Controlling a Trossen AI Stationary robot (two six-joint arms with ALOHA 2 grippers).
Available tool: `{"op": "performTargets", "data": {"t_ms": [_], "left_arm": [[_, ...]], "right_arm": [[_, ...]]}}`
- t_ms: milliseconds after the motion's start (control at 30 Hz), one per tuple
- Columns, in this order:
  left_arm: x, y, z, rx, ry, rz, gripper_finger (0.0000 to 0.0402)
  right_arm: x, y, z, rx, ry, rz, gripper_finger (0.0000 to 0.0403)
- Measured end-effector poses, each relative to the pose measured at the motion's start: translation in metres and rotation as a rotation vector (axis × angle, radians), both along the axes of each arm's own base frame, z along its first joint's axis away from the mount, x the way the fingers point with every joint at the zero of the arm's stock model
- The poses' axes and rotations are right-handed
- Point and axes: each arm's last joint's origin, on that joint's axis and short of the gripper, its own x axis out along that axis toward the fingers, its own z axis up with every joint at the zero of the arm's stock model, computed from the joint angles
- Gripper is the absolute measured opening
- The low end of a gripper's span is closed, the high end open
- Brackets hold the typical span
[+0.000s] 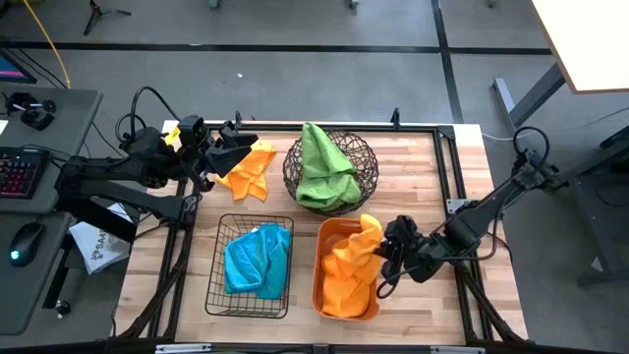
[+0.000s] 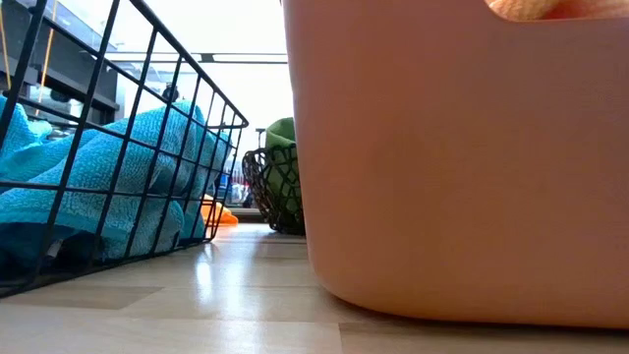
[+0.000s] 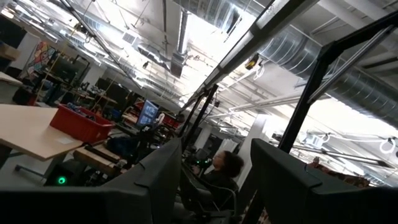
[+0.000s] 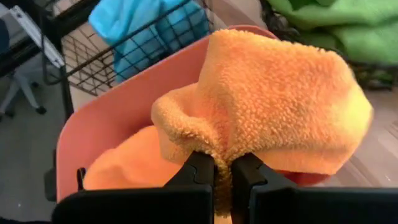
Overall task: Sort microfiber towel by color & place in baskets
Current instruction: Put the bottom orange microfiber towel into the orange bin, then put the orange microfiber towel into the orange bin
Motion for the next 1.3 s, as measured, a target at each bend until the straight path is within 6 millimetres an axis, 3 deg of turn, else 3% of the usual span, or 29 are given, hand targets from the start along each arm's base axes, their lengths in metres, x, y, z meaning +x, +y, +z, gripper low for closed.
{"op": "performTargets", "data": {"t_ms": [133, 267, 467, 567, 700, 1033, 1167, 1300], "left_arm": [[0.0, 0.0, 0.0, 0.001, 0.0, 0.0, 0.0182], [0.0, 0.0, 0.0, 0.001, 0.0, 0.001, 0.0182], [0.0, 0.0, 0.0, 0.001, 0.0, 0.001, 0.0182], [0.0, 0.0, 0.0, 0.001, 0.0, -0.001, 0.0182], [-0.003, 0.0, 0.002, 0.001, -0.01, -0.002, 0.0182], [-0.023, 0.001, 0.005, 0.038, 0.005, 0.008, 0.0182], [-0.035, 0.001, 0.003, 0.055, 0.056, 0.014, 0.0182], [-0.047, 0.002, -0.002, 0.086, 0.126, 0.024, 0.0182]], "right_arm": [[0.003, -0.001, 0.004, 0.009, -0.048, -0.01, 0.0001], [0.024, 0.002, 0.002, 0.035, -0.11, 0.049, 0.0001], [0.059, 0.015, -0.033, 0.104, -0.036, 0.155, 0.0008], [0.068, 0.017, -0.052, 0.177, 0.048, 0.152, 0.0034], [0.074, 0.015, -0.061, 0.256, 0.115, 0.175, 0.0098], [0.084, 0.0, -0.026, 0.297, 0.166, 0.361, 0.0302], [0.084, -0.015, -0.008, 0.253, 0.26, 0.341, 0.0347], [0.088, -0.037, 0.014, 0.219, 0.291, 0.241, 0.0364]]}}
